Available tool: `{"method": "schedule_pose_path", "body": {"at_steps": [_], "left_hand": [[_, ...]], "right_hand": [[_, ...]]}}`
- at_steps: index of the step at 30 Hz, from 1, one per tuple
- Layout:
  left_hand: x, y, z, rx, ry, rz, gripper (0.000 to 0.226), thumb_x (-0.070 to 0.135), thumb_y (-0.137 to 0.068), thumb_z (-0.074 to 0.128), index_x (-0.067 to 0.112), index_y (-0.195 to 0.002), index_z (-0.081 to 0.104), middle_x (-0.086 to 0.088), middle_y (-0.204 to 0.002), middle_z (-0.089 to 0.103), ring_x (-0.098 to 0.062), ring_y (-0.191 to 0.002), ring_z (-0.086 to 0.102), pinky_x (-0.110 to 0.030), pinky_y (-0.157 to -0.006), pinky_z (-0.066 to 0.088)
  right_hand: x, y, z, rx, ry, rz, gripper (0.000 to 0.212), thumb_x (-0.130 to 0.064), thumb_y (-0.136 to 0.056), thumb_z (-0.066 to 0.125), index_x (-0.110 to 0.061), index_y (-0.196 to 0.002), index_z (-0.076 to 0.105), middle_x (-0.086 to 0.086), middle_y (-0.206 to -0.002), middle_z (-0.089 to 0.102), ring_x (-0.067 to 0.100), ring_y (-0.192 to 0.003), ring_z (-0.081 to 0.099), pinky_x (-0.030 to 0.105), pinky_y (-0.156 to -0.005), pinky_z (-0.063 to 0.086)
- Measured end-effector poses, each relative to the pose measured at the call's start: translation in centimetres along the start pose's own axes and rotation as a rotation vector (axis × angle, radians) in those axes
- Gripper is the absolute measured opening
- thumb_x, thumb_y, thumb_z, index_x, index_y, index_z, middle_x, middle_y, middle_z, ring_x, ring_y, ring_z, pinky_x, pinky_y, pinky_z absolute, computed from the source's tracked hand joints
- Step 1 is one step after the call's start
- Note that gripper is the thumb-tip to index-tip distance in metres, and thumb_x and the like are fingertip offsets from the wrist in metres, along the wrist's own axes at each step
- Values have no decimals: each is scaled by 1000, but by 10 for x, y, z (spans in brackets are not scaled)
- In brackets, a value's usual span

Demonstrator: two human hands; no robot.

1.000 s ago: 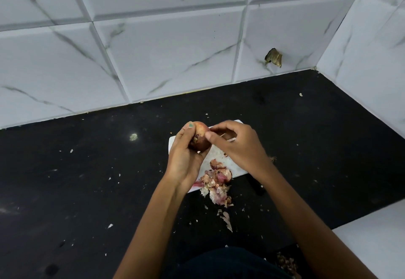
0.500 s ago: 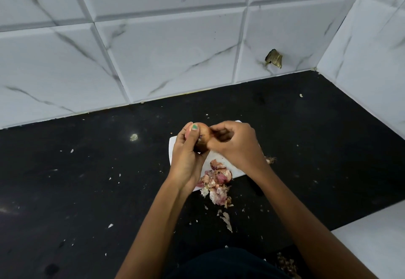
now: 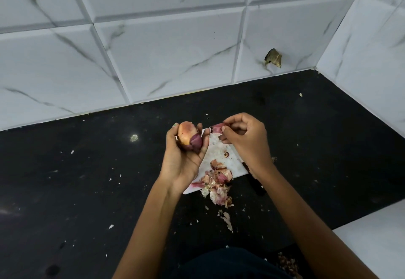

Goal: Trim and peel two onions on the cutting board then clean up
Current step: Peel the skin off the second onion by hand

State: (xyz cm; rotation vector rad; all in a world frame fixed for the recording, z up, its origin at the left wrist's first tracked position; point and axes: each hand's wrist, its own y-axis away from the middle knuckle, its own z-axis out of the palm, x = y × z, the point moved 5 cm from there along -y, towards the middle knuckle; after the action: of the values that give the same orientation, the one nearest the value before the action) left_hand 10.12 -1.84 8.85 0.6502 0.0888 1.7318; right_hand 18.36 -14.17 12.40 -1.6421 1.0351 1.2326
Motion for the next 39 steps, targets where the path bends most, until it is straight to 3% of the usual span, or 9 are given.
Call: {"method": "schedule_pose_path", "body": {"at_steps": [3,6,10,14,21,25,29,33,39], "left_hand": [[1,0,-2,-22,56,-56,34,41,-96,49,9,-99,62,-8,-96,67,-19,-90,65,-27,-71,59],[2,0,-2,-10,62,-65,34,38,-96,47,7,-102,59,-9,-92,64,-19,-86,62,-26,-69,58],[1,0,-3,17,46,-27,24,23,-97,45,1,-105,55,-17,-94,64,-25,-98,61,-41,-92,54],[-2,1,-2,28,-101,22,24,22,-100,46,5,-116,53,-17,-107,65,-31,-117,59,-46,-107,42],[0,-1,2,36,-293,101,23,20,-97,53,4,-112,61,-12,-106,67,-19,-103,63,-33,-94,54],[-2,-1,4,65,-347,126,36,20,-99,50,-3,-126,56,-19,-122,63,-22,-114,60,-32,-95,53],[-2,1,6,76,-408,162,32,17,-100,49,-4,-123,57,-15,-107,68,-17,-98,66,-33,-95,54],[-2,2,5,91,-412,174,37,19,-100,49,-5,-128,54,-17,-112,65,-19,-102,64,-30,-92,55],[-4,1,5,103,-382,161,41,23,-101,47,-6,-129,51,-24,-125,61,-27,-116,62,-32,-93,55]], "right_hand": [[11,-4,-5,26,216,-35,13,-5,-83,68,-16,-84,61,4,-76,69,16,-66,69,31,-61,58],[30,-5,-1,-136,465,58,11,-10,-82,70,-16,-81,61,3,-75,70,16,-67,67,40,-69,57],[41,1,9,-345,696,75,13,-17,-92,60,-10,-94,71,3,-93,71,11,-80,62,21,-68,42],[31,1,12,-304,608,46,22,-11,-92,59,-11,-112,68,0,-109,68,7,-90,60,14,-75,39],[-2,3,13,-181,113,44,18,-29,-88,65,-14,-99,70,-5,-85,71,7,-80,68,31,-75,57],[-7,5,19,-176,128,41,26,-28,-81,73,-17,-104,69,-7,-87,71,6,-76,69,26,-71,58],[-9,7,20,-128,110,20,21,-18,-77,75,-14,-97,70,-9,-81,70,2,-74,68,16,-66,55],[-11,7,20,-111,98,8,18,-14,-74,75,-15,-91,72,-10,-76,70,0,-70,67,14,-63,54],[-8,5,14,-79,101,2,18,-9,-77,68,-15,-93,74,-5,-80,72,8,-77,70,31,-73,60]]}}
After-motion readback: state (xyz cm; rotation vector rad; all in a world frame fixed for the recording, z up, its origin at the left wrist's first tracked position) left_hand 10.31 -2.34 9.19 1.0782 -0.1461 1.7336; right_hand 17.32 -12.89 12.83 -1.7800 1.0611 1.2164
